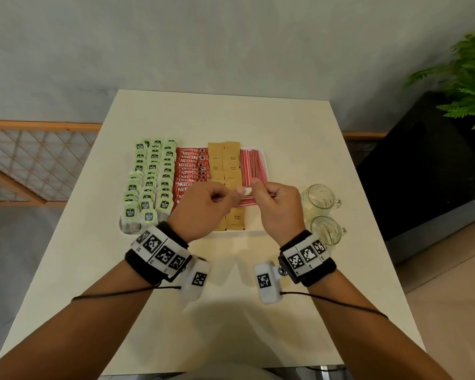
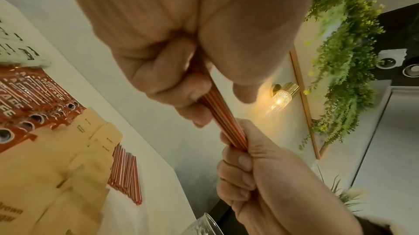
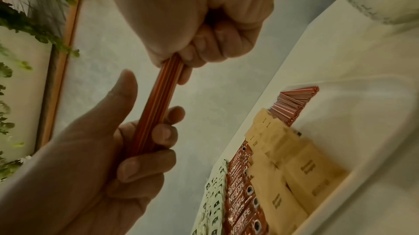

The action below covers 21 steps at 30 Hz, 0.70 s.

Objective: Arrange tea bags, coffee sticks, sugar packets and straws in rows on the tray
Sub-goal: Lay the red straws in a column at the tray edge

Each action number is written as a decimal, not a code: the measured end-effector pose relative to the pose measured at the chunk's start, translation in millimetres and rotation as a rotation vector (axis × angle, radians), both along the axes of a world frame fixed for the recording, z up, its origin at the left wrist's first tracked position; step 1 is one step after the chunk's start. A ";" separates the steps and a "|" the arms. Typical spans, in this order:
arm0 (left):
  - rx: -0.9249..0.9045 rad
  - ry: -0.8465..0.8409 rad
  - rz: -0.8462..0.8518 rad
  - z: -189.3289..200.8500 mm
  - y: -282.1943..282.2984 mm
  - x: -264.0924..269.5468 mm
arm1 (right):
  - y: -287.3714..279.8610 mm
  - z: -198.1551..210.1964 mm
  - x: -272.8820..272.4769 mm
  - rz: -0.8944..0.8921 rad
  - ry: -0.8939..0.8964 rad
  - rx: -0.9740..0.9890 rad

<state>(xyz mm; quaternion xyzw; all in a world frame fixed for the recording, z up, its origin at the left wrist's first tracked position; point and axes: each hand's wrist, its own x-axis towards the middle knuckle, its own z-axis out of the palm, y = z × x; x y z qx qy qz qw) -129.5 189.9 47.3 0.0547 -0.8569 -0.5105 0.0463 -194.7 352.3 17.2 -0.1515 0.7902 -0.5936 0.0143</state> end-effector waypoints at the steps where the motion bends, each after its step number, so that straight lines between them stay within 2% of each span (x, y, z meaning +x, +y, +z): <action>1: -0.008 0.001 0.034 -0.3 2.4 -1.0 | -1.2 -0.1 2.1 -0.015 0.007 -0.017; 5: -0.073 -0.009 0.137 -7.4 5.7 -7.8 | -7.1 -7.4 14.1 -0.028 0.011 -0.018; 8: -0.182 0.009 0.120 -14.0 -1.0 -14.2 | -3.2 -13.1 19.5 0.033 -0.014 0.028; 12: -0.299 0.024 0.012 -15.6 -13.4 -22.8 | 12.9 -9.9 18.2 0.243 -0.044 0.170; 16: -0.434 -0.004 -0.183 -13.5 -19.4 -29.3 | 24.5 -1.2 14.4 0.500 -0.063 0.365; 21: -0.453 0.010 -0.313 -9.9 -13.4 -37.4 | 18.0 -4.9 18.7 0.647 -0.104 0.410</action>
